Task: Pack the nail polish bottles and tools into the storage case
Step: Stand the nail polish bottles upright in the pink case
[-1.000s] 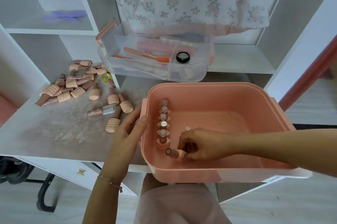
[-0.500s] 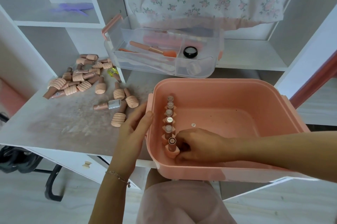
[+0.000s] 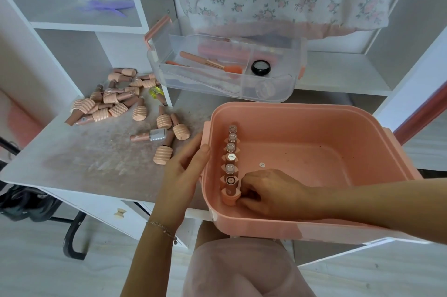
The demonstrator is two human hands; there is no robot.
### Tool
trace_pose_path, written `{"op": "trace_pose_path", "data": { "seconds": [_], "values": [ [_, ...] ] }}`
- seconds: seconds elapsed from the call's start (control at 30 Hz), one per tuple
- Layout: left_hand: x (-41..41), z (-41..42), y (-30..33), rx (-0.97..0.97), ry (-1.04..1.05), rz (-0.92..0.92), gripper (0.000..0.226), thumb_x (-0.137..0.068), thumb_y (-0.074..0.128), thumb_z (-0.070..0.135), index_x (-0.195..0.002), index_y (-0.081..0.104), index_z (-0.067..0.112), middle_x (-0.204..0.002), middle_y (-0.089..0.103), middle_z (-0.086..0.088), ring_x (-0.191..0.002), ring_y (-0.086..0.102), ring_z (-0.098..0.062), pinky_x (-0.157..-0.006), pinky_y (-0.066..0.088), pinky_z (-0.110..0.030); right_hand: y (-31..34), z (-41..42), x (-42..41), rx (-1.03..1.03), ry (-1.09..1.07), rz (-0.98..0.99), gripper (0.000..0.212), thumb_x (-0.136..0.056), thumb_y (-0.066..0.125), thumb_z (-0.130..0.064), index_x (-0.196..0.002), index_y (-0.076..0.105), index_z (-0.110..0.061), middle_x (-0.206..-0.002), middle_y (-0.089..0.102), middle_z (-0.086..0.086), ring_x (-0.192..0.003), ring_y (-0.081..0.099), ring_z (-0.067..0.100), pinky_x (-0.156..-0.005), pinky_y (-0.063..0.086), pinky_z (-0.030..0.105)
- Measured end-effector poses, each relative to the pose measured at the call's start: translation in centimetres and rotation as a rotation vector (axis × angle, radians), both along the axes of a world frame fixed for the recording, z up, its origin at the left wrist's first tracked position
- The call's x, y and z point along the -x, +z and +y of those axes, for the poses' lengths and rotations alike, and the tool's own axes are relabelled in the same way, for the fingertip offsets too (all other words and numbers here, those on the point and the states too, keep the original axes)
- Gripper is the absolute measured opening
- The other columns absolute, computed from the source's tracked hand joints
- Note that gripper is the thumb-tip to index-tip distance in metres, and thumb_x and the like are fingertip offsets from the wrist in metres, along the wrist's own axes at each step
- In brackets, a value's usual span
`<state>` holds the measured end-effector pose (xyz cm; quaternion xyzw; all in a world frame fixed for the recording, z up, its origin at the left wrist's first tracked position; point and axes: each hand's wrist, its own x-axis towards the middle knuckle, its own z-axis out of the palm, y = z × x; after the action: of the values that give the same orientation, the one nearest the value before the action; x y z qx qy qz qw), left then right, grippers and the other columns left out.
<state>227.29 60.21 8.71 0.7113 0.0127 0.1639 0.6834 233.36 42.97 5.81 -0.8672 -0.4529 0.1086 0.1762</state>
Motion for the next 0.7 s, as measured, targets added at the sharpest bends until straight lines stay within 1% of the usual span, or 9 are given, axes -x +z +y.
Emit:
{"op": "trace_pose_path", "data": {
  "seconds": [0.07, 0.2, 0.33, 0.43, 0.57, 0.7],
  "values": [
    [0.00, 0.03, -0.05, 0.005, -0.001, 0.004, 0.035, -0.094, 0.045, 0.006, -0.105, 0.053, 0.038, -0.085, 0.051, 0.056, -0.090, 0.044, 0.034, -0.068, 0.039, 0.004, 0.08, 0.09, 0.04, 0.001, -0.002, -0.014, 0.019, -0.086, 0.054, -0.029, -0.080, 0.058, -0.011, -0.085, 0.063, 0.005, -0.080, 0.055, 0.023, -0.071, 0.042, 0.035],
    [-0.03, 0.13, -0.25, 0.014, -0.004, 0.003, 0.035, -0.094, 0.045, 0.005, -0.106, 0.053, 0.037, -0.085, 0.052, 0.054, -0.091, 0.042, 0.036, -0.069, 0.038, 0.005, 0.09, 0.24, 0.10, -0.005, 0.000, -0.034, 0.020, -0.087, 0.054, -0.029, -0.081, 0.059, -0.011, -0.087, 0.064, 0.006, -0.081, 0.056, 0.024, -0.071, 0.043, 0.036],
    [-0.09, 0.12, -0.28, 0.010, -0.009, -0.007, 0.036, -0.094, 0.044, 0.005, -0.109, 0.052, 0.036, -0.086, 0.051, 0.055, -0.091, 0.041, 0.036, -0.069, 0.037, 0.006, 0.11, 0.35, 0.11, 0.005, 0.009, -0.037, 0.022, -0.089, 0.052, -0.030, -0.087, 0.061, -0.010, -0.091, 0.065, 0.004, -0.085, 0.057, 0.023, -0.074, 0.045, 0.038],
    [-0.18, 0.18, -0.34, 0.015, -0.012, -0.006, 0.035, -0.094, 0.045, 0.006, -0.109, 0.053, 0.036, -0.088, 0.052, 0.054, -0.092, 0.045, 0.033, -0.069, 0.039, 0.004, 0.14, 0.40, 0.17, 0.005, 0.003, -0.043, 0.023, -0.089, 0.051, -0.031, -0.087, 0.061, -0.010, -0.092, 0.065, 0.005, -0.086, 0.057, 0.024, -0.075, 0.045, 0.039],
    [-0.12, 0.31, -0.39, 0.021, -0.014, -0.001, 0.032, -0.094, 0.045, 0.009, -0.107, 0.055, 0.036, -0.088, 0.053, 0.053, -0.093, 0.046, 0.031, -0.070, 0.040, 0.003, 0.12, 0.50, 0.36, 0.002, 0.001, -0.044, 0.022, -0.088, 0.052, -0.030, -0.083, 0.060, -0.010, -0.088, 0.065, 0.006, -0.083, 0.057, 0.025, -0.071, 0.045, 0.039],
    [-0.20, 0.29, -0.37, 0.021, -0.008, 0.009, 0.031, -0.093, 0.046, 0.010, -0.107, 0.056, 0.037, -0.090, 0.053, 0.053, -0.094, 0.049, 0.028, -0.070, 0.042, 0.001, 0.14, 0.47, 0.13, 0.020, 0.004, -0.019, 0.023, -0.088, 0.052, -0.031, -0.087, 0.062, -0.010, -0.090, 0.065, 0.004, -0.084, 0.057, 0.022, -0.074, 0.045, 0.038]
  ]
}}
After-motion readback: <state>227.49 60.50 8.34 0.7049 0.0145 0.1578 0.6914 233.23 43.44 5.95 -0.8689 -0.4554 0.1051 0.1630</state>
